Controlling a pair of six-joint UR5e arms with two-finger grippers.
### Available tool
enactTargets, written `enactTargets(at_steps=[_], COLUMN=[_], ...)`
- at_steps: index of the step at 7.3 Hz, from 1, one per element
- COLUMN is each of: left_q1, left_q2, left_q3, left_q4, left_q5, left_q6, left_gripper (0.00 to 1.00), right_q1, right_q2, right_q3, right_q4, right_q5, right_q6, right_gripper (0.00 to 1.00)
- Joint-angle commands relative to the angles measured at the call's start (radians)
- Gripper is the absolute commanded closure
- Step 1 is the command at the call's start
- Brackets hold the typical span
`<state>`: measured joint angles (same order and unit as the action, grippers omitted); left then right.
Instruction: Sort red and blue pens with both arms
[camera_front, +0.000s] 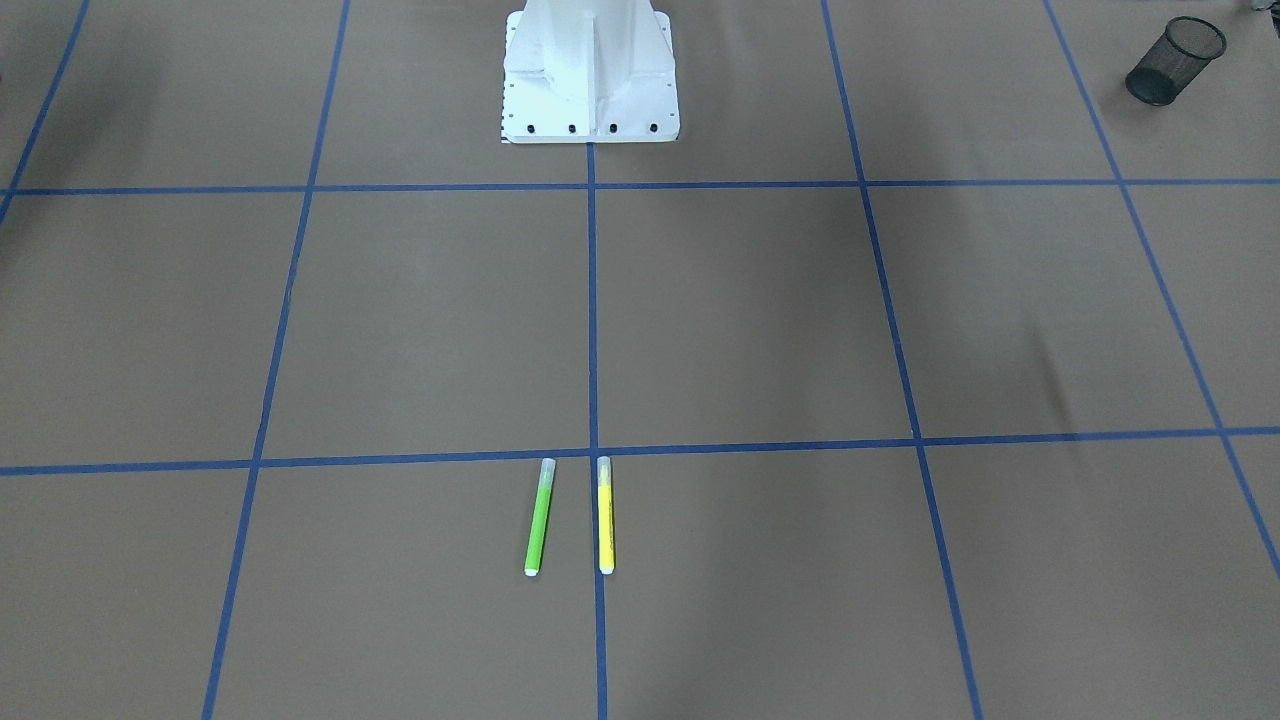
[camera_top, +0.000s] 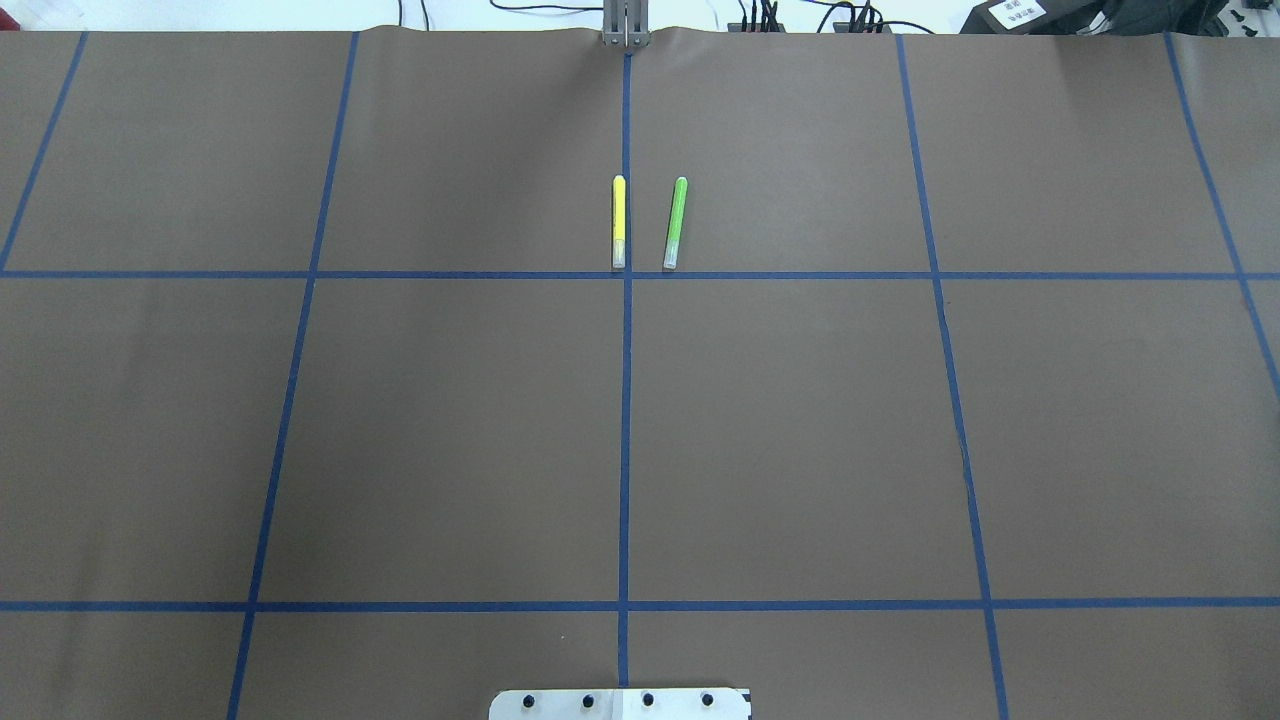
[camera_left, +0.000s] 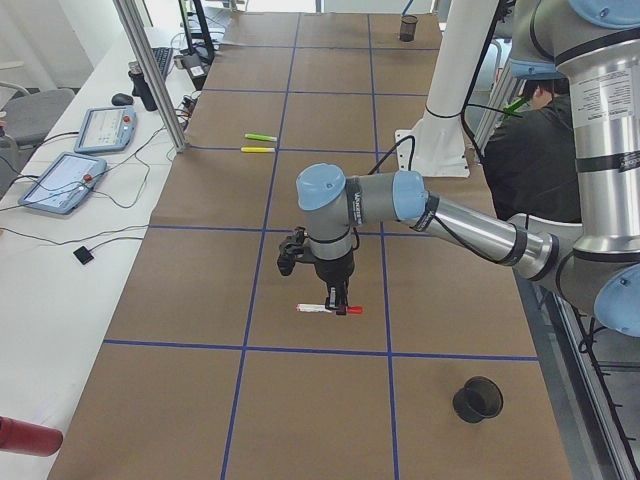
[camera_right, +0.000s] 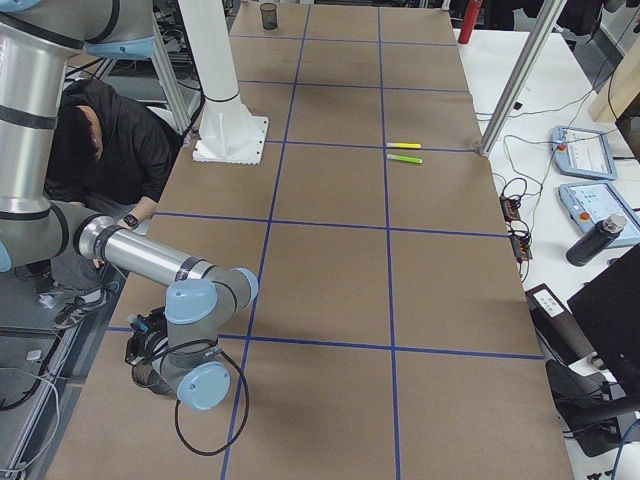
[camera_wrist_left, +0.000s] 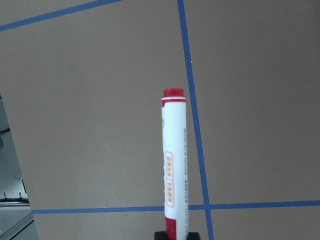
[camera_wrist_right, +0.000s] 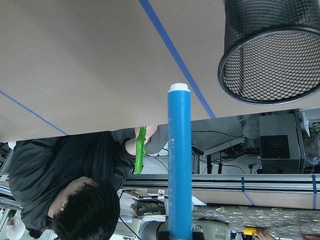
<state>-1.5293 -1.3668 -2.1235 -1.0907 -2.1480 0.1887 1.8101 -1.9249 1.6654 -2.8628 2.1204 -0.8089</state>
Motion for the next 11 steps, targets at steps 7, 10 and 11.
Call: enactTargets(at_steps=[7,10,11], left_q1=[0.001,0.001,0.001], left_q2=[-0.015,-0.029,-0.04], left_q3=[-0.007,-0.009,-0.006], left_q4=[0.0,0.002,0.003], left_q5=[-0.001,-0.001,-0.013], left_q6=[-0.005,-0.008,-0.009], left_gripper=[1.0,1.0,1.0], right_q1=[0.109,0.129,0.132], right_q2=[-0.005,-0.005,-0.006], right_q3=[-0.125,-0.153,-0.153], right_q4=[0.074,0.128,0.128], right_q5=[-0.031,-0.04,-0.053], right_q6=[0.094,0.154,0.155], right_gripper=[1.0,1.0,1.0])
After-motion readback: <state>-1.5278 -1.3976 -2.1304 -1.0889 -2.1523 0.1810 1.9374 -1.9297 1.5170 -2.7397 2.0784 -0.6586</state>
